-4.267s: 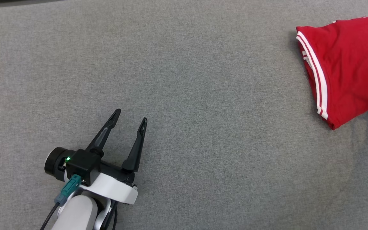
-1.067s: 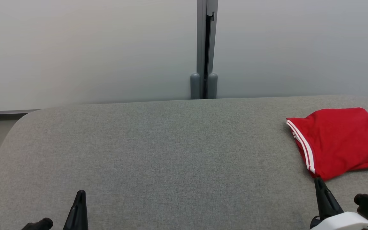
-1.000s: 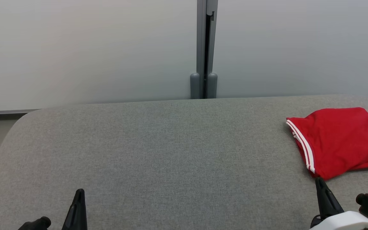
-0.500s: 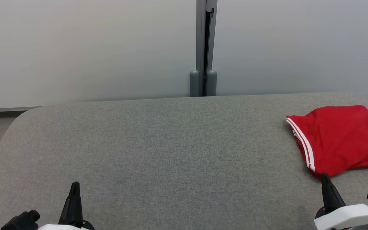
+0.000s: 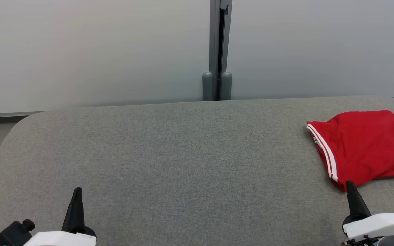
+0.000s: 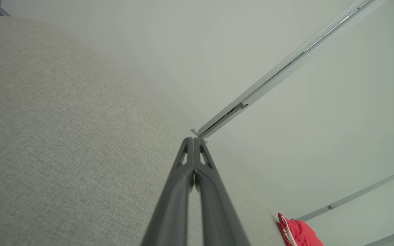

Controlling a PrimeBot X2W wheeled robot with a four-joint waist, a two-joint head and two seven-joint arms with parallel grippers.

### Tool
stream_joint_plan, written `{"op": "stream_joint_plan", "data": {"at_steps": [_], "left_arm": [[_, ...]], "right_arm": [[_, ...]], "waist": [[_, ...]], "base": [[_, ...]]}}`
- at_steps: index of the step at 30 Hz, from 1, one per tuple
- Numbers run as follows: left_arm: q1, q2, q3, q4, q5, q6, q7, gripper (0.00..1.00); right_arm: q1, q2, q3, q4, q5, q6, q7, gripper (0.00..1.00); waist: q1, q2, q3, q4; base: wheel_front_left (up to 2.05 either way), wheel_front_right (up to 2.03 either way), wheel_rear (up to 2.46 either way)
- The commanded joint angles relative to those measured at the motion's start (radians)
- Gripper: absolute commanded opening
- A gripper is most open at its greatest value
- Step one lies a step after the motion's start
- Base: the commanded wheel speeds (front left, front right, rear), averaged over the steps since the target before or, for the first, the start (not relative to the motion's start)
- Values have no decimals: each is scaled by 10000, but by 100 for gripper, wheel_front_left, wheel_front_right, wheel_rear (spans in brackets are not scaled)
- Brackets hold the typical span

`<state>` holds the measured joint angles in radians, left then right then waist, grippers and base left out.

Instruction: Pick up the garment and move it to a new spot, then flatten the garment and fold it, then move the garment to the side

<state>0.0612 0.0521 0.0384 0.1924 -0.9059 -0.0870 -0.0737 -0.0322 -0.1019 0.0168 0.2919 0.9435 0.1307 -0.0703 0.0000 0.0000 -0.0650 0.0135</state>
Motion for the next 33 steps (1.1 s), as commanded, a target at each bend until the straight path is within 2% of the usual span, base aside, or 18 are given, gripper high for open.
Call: {"op": "stream_joint_plan", "data": {"at_steps": [1,33], "left_arm": [[-341,49,82,-83,-277,-58,50,0],[-1042,25,413,200,-3476,-252,920,0]], "right_arm": [[-286,-39,-88,-182,261,0,67,0],[-549,216,-681,-343,3293,1,916,0]], "waist": [[0,0,9,-2],[0,0,268,-53]], "base": [[0,0,0],[0,0,0]]}}
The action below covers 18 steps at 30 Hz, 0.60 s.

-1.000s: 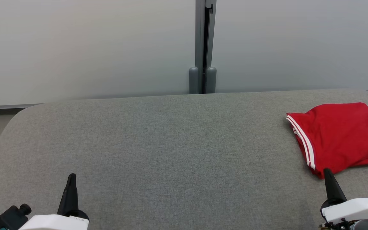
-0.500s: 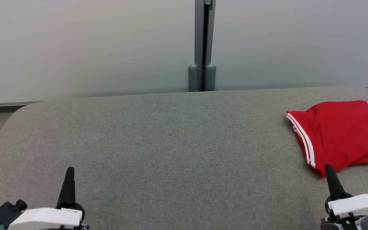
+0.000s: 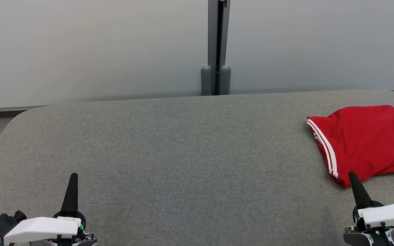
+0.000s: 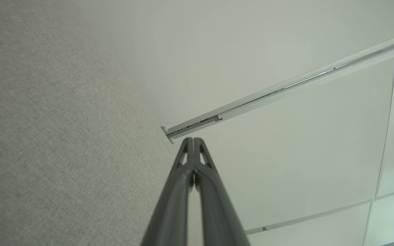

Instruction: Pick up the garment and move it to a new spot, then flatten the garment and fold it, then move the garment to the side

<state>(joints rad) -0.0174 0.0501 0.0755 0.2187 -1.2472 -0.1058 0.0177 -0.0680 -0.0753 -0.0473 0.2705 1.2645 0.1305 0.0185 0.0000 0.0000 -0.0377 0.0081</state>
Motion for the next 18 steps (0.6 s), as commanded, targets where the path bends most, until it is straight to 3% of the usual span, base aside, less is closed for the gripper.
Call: {"op": "stream_joint_plan", "data": {"at_steps": [1,18], "left_arm": [[-272,45,55,-53,-156,-72,36,0],[-573,32,205,80,-1573,-156,428,0]], "right_arm": [[-190,-44,-58,-133,175,3,58,0],[-295,75,-320,-202,1508,3,440,0]], "waist": [[0,0,4,-1],[0,0,146,-29]], "base": [[0,0,0],[0,0,0]]}}
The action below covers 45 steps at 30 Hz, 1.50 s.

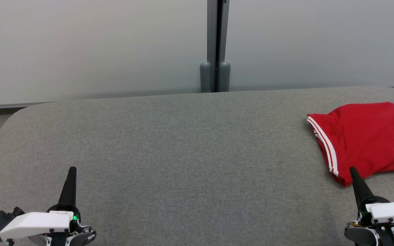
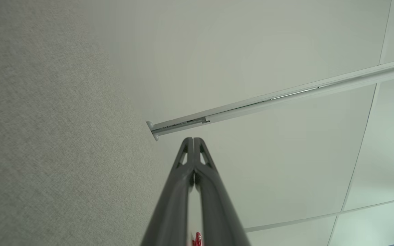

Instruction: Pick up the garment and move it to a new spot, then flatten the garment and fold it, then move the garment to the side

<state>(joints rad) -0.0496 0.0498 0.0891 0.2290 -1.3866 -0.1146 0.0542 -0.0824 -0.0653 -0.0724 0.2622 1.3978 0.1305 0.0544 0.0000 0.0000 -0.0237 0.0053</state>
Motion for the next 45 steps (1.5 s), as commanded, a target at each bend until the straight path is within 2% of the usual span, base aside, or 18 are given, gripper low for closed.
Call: {"op": "stream_joint_plan", "data": {"at_steps": [1,32,45], "left_arm": [[-275,35,75,-17,-258,-74,70,0],[-689,16,287,180,-2280,-201,630,0],[-660,16,280,176,-2267,-193,637,0]], "right_arm": [[-156,-17,-81,-119,245,3,92,0],[-302,147,-450,-195,2199,4,632,0],[-302,140,-447,-195,2159,4,633,0]], "waist": [[0,0,14,-3],[0,0,264,-52],[0,0,267,-53]], "base": [[0,0,0],[0,0,0],[0,0,0]]}}
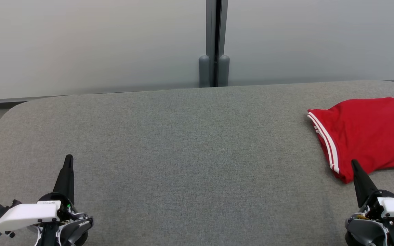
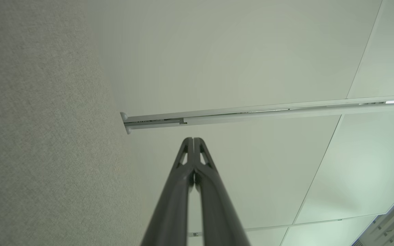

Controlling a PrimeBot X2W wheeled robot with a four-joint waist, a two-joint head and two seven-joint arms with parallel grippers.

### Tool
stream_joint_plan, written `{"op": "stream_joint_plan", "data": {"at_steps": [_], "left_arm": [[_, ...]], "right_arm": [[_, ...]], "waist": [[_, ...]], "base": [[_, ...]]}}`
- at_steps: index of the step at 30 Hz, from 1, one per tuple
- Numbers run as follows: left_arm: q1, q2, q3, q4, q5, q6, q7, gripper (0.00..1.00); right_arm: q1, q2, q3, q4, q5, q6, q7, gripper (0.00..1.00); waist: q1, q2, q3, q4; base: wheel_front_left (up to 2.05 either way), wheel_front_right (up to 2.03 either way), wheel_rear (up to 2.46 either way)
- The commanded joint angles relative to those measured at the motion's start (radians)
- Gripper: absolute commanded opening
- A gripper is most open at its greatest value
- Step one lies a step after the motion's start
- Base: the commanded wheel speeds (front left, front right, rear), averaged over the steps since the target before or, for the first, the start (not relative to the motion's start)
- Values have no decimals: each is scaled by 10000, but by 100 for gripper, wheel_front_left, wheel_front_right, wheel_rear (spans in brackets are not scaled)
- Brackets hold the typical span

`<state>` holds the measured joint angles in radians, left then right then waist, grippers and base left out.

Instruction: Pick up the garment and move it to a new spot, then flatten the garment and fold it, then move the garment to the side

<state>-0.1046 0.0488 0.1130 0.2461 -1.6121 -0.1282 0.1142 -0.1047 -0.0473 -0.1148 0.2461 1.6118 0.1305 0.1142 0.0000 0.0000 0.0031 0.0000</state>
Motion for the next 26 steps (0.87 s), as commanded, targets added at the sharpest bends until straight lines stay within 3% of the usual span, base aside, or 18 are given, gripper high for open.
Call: {"op": "stream_joint_plan", "data": {"at_steps": [1,26], "left_arm": [[-111,25,41,5,-12,-57,37,0],[-110,25,38,3,-14,-55,35,0]], "right_arm": [[-78,-40,-23,-34,19,4,35,0],[-78,-40,-20,-34,21,4,33,0]], "waist": [[0,0,-1,0],[0,0,0,0]], "base": [[0,0,0],[0,0,0]]}}
